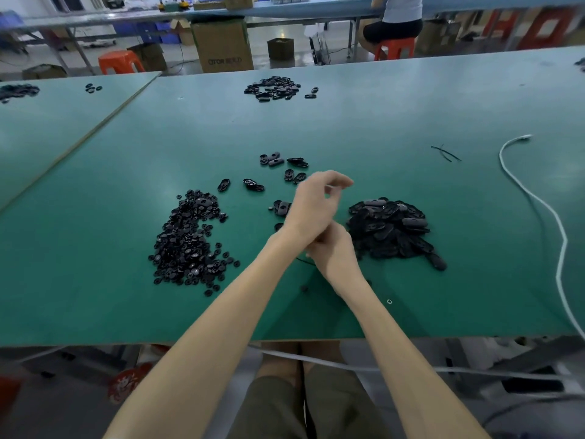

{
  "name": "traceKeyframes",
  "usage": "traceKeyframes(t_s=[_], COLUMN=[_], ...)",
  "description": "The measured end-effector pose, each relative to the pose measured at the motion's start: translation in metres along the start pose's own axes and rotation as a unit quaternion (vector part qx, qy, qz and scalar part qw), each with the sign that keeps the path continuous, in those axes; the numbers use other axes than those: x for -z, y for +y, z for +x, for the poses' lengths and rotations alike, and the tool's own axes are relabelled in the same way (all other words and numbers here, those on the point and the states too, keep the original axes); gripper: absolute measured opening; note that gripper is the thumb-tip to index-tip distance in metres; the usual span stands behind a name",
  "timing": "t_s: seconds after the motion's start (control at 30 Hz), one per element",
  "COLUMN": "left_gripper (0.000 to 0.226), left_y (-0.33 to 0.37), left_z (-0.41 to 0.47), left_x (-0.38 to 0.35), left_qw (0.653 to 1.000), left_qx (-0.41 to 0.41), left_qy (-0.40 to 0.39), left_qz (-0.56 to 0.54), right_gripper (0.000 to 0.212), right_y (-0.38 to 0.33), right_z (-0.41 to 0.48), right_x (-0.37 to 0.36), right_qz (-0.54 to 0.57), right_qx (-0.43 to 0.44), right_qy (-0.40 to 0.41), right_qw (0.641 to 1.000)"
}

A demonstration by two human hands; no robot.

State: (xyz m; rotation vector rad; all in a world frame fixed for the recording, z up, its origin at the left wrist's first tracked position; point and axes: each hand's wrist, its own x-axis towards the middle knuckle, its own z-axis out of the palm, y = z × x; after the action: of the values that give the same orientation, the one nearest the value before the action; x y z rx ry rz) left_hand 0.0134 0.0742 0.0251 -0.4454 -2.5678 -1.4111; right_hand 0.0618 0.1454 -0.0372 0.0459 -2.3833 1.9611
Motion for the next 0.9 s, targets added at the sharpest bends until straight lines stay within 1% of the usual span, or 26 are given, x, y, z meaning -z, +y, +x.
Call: traceKeyframes(t_s=[0.07,0.13,0.23,0.27,0.33,0.43,0.5,0.6,0.67,0.7,0.8,0.9], left_gripper=[0.029,0.027,0.014,0.012,0.014,0.011,0.009,0.010,0.015,0.017,0.017,0.016], left_y=[-0.012,-0.028,-0.048,-0.053,-0.060,-0.064,-0.066,-0.067,-0.066,-0.065,-0.062,-0.064], left_z=[-0.002,-0.005,-0.013,-0.016,-0.021,-0.025,-0.027,-0.031,-0.035,-0.037,-0.041,-0.043], left_x=[0.017,0.037,0.060,0.064,0.067,0.064,0.062,0.060,0.059,0.059,0.059,0.064], left_qw=[0.999,0.995,0.978,0.972,0.966,0.967,0.971,0.988,0.996,0.998,1.000,0.999], left_qx=[0.033,0.061,0.095,0.106,0.119,0.114,0.108,0.095,0.062,0.043,0.013,0.013], left_qy=[0.028,0.012,-0.061,-0.079,-0.085,-0.072,-0.057,-0.024,-0.018,-0.017,-0.018,-0.034], left_qz=[0.021,0.083,0.174,0.195,0.215,0.218,0.203,0.116,0.066,0.052,0.017,0.019], right_gripper=[0.013,0.013,0.015,0.015,0.016,0.015,0.014,0.009,0.006,0.007,0.015,0.010], right_y=[-0.001,0.000,0.002,0.001,0.001,0.001,0.001,0.001,0.001,0.001,0.000,0.000], right_z=[0.000,0.001,0.000,0.000,0.001,0.000,0.000,0.001,0.001,0.001,0.000,0.000], right_x=[0.001,0.001,0.000,0.001,0.001,0.001,0.002,0.001,0.001,0.001,0.000,0.000], right_qz=[0.023,0.034,0.065,0.074,0.082,0.080,0.080,0.085,0.082,0.077,0.067,0.085], right_qx=[0.018,0.015,0.008,0.006,0.004,0.007,0.008,0.009,0.014,0.016,0.018,0.016], right_qy=[0.014,0.032,0.054,0.059,0.066,0.062,0.061,0.068,0.067,0.062,0.034,0.045], right_qw=[0.999,0.999,0.996,0.996,0.994,0.995,0.995,0.994,0.994,0.995,0.997,0.995])
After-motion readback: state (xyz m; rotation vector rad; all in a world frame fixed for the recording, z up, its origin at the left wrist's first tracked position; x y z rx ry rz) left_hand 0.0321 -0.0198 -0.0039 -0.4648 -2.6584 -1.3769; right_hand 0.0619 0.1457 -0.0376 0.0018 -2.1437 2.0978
